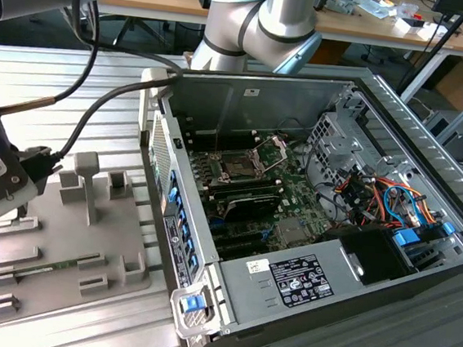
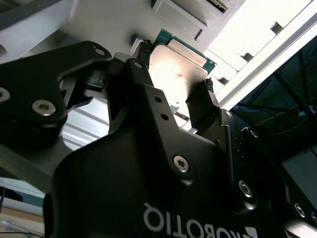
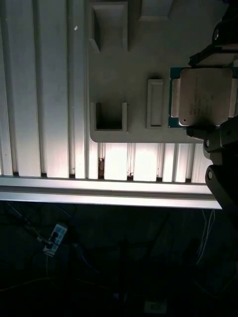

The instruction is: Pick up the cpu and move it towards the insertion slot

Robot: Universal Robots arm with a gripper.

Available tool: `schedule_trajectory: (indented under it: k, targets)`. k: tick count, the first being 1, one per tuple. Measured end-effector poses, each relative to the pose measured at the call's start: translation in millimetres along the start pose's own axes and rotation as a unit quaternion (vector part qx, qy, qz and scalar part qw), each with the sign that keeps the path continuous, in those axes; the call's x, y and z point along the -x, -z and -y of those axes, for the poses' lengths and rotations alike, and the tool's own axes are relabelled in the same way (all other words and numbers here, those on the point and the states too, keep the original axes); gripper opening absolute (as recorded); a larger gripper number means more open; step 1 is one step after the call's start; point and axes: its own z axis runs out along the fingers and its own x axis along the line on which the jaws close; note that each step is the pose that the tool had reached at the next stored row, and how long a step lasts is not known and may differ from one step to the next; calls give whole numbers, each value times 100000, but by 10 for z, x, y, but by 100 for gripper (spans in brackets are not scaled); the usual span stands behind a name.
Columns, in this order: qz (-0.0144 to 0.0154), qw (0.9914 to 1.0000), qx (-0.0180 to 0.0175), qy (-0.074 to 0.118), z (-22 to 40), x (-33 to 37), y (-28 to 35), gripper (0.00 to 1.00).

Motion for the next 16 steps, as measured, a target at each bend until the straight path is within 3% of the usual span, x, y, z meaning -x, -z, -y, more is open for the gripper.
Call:
schedule_trajectory:
  k: [16]
  targets:
    - [-1, 100000, 0, -1, -3, 0, 116, 55]
